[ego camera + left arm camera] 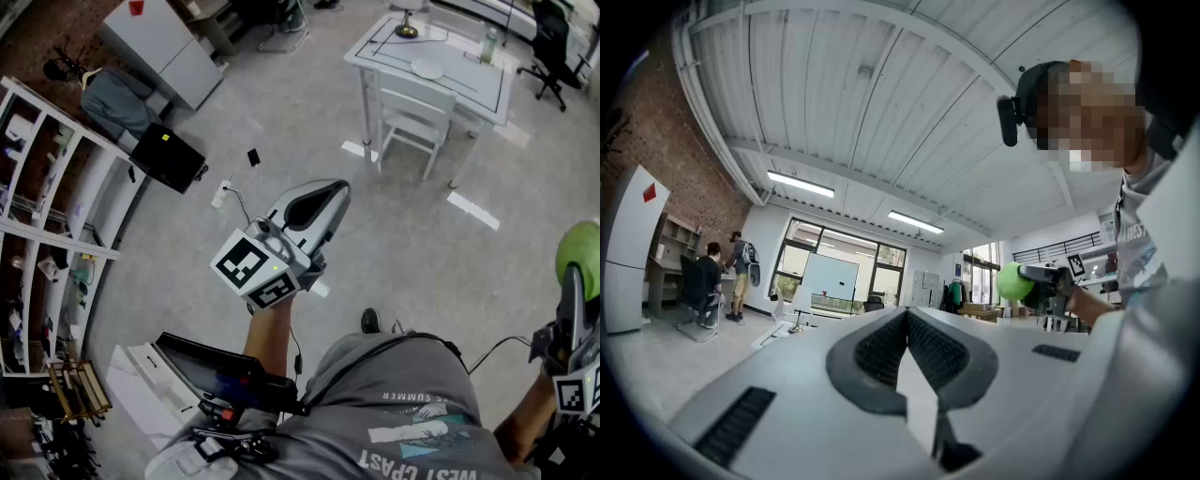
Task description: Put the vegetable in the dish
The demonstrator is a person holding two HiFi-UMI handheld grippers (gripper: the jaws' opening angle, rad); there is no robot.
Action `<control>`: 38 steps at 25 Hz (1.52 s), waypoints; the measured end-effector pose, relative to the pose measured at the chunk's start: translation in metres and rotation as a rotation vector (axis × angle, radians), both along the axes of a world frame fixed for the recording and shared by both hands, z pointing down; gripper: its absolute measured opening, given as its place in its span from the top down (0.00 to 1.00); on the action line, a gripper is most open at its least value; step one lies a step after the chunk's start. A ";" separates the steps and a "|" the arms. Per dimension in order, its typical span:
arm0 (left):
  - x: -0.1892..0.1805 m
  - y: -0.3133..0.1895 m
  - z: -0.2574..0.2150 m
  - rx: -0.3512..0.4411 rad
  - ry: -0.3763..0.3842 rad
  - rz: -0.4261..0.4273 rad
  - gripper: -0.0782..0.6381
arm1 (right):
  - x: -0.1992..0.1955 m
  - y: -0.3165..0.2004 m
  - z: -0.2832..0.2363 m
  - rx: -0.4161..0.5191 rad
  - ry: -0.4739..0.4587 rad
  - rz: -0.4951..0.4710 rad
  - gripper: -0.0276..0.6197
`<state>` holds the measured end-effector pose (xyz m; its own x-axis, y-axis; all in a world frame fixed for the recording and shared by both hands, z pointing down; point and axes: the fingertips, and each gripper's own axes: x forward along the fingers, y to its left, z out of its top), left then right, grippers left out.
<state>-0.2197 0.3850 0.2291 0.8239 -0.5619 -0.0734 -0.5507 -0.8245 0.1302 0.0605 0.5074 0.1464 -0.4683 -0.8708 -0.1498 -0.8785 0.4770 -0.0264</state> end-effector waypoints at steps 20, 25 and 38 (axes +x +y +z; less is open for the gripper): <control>0.061 0.072 0.003 0.020 -0.029 0.021 0.88 | 0.050 0.075 0.007 -0.010 -0.053 -0.027 0.72; 0.072 0.070 0.003 0.012 -0.028 0.035 0.88 | 0.058 0.076 0.009 -0.026 -0.082 -0.032 0.72; 0.070 0.042 0.008 0.005 -0.030 0.061 0.88 | 0.050 0.050 0.009 -0.033 -0.091 -0.029 0.73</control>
